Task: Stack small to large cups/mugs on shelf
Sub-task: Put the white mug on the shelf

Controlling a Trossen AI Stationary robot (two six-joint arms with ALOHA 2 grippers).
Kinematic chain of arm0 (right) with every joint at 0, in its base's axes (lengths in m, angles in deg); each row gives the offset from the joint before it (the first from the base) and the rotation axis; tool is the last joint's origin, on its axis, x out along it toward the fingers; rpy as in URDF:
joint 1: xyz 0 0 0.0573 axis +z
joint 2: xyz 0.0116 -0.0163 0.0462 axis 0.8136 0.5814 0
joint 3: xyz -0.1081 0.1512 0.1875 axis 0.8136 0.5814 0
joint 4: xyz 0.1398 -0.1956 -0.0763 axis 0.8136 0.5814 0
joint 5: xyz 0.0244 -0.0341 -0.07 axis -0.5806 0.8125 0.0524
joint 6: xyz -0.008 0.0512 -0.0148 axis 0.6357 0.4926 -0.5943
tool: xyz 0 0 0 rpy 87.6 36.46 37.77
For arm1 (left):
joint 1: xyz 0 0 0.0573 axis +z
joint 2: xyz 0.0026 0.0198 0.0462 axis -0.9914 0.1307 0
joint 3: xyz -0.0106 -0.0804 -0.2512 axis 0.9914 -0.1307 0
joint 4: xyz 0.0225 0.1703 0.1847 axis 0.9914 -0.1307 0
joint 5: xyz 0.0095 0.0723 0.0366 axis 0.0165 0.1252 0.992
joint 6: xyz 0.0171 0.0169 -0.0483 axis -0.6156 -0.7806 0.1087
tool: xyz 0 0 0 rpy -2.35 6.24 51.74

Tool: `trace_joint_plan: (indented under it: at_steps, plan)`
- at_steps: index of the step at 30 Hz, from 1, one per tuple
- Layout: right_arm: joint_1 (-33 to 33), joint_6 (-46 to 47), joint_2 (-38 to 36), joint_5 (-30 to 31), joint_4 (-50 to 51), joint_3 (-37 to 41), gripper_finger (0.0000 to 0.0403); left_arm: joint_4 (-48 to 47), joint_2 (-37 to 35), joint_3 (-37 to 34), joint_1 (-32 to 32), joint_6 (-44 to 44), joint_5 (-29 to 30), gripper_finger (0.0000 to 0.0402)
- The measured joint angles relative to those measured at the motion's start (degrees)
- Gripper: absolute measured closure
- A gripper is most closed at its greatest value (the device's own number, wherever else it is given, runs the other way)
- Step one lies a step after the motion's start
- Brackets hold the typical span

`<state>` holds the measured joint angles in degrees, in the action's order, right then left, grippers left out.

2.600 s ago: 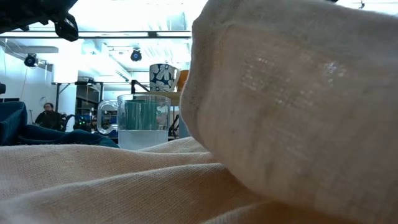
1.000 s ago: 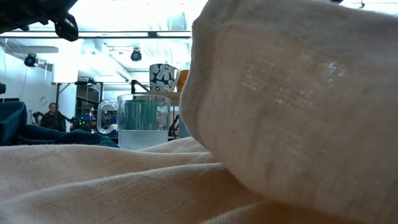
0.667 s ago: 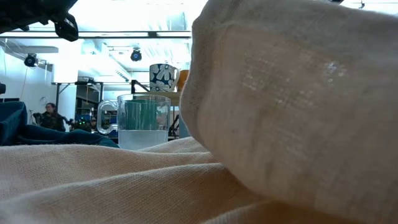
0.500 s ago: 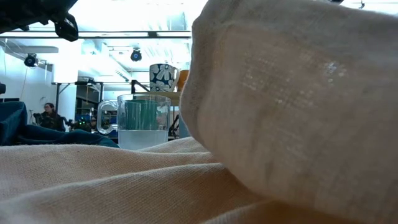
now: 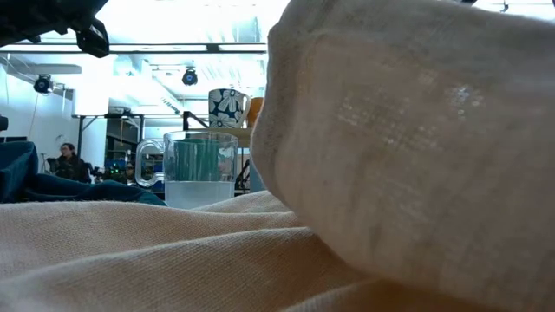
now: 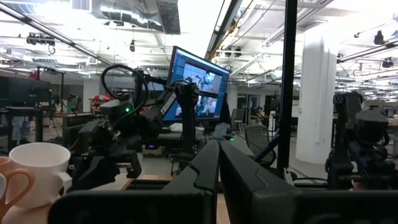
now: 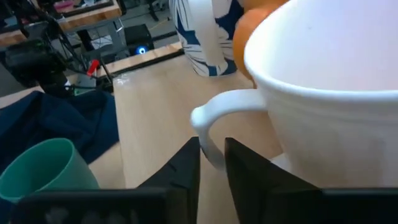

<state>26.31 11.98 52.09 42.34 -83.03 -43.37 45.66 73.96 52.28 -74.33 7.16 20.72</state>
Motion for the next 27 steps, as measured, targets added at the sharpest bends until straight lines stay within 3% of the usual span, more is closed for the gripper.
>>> trace_joint_plan:
  at_steps: [7,27]
  plan:
    - [-0.04,-1.16,-0.07,0.2,0.24,-1.96,0.03,0.0,-0.02,0.0,0.0,0.02,0.0,0.0402]
    - [-0.02,-1.24,-0.13,0.32,1.9,-2.52,0.0298,-0.02,-0.02,0.0,0.0,1.42,-0.02,0.0402]
